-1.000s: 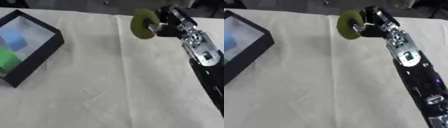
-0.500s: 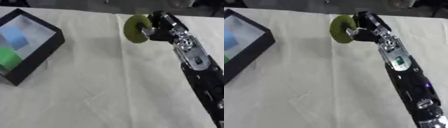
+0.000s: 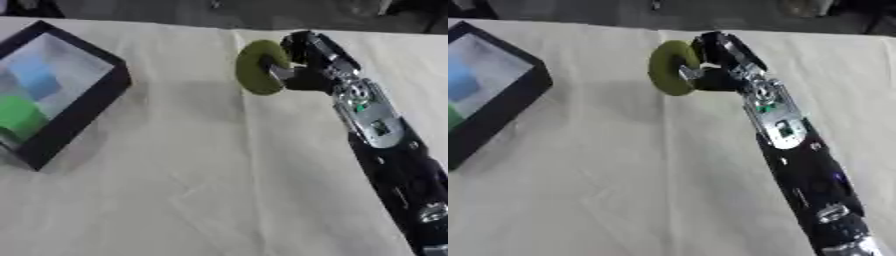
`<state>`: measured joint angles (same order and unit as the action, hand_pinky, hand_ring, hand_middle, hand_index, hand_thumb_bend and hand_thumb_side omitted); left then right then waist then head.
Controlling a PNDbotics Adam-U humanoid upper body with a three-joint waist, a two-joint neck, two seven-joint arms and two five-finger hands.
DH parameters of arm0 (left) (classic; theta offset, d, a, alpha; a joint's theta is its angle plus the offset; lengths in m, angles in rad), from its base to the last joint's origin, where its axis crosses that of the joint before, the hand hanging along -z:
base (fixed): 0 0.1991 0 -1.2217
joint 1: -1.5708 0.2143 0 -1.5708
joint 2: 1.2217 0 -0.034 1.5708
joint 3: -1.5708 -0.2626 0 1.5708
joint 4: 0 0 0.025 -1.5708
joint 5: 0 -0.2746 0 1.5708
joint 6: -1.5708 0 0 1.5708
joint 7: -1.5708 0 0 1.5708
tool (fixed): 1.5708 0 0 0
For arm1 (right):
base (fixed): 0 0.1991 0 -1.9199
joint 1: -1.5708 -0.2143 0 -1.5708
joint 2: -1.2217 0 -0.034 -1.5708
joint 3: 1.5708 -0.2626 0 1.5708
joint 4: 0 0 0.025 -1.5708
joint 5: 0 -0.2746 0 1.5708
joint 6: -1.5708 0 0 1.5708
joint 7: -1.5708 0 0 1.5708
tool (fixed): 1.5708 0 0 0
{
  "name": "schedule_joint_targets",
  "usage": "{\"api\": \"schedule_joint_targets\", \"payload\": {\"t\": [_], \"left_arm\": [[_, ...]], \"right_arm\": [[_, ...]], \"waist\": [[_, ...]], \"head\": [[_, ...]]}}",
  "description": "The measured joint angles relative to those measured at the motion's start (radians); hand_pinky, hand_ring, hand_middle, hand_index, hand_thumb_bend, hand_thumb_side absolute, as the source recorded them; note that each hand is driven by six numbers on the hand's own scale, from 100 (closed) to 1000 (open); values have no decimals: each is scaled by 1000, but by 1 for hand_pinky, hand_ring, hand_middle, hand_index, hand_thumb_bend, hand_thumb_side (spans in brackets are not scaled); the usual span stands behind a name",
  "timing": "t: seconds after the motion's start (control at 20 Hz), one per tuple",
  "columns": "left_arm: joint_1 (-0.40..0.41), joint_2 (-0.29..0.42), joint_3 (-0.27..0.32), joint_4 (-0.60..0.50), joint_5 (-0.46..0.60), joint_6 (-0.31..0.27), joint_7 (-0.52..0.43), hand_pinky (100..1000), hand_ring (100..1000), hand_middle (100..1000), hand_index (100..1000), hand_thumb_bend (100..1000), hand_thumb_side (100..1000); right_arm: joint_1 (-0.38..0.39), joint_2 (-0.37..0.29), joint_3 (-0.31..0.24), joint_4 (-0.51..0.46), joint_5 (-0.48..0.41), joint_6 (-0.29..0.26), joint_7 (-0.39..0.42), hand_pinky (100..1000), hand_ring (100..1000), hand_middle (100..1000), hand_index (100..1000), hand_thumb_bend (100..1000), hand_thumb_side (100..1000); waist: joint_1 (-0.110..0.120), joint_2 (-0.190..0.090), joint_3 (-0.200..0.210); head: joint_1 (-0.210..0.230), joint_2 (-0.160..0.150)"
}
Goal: Pick up the objects with one hand, pass them to the other hand, and then place them into the box on the other side of the table.
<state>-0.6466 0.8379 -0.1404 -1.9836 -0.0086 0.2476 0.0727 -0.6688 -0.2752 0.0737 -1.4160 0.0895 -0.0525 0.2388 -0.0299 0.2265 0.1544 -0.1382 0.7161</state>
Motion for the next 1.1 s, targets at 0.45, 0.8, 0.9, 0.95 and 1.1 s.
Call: {"api": "schedule_joint_targets", "payload": {"t": [0.45, 0.8, 0.9, 0.95, 1.1], "left_arm": [[-127, -76, -87, -3, -3, -32, -97, 743, 648, 617, 683, 453, 355], [-184, -136, -138, -5, -61, -47, -146, 748, 652, 621, 687, 468, 342], [-195, -153, -152, -5, -79, -44, -162, 749, 651, 621, 686, 465, 346], [-201, -161, -158, -5, -87, -40, -170, 749, 651, 621, 686, 464, 347], [-215, -183, -174, -5, -106, -24, -190, 749, 652, 622, 687, 466, 350]], "right_arm": [[12, 43, 17, 11, -26, 1, 16, 619, 497, 304, 420, 144, 100], [18, 67, 36, 11, -71, 25, 42, 647, 496, 303, 419, 142, 100], [18, 72, 39, 11, -74, 27, 44, 655, 496, 303, 419, 142, 100], [18, 75, 41, 11, -76, 28, 46, 655, 496, 303, 419, 141, 100], [18, 82, 45, 11, -77, 27, 51, 656, 496, 303, 419, 140, 100]], "waist": [[1, -19, -4], [-3, -20, -7], [-4, -20, -7], [-5, -20, -7], [-8, -20, -5]], "head": [[10, 30], [19, 39], [26, 39], [31, 39], [40, 39]]}}
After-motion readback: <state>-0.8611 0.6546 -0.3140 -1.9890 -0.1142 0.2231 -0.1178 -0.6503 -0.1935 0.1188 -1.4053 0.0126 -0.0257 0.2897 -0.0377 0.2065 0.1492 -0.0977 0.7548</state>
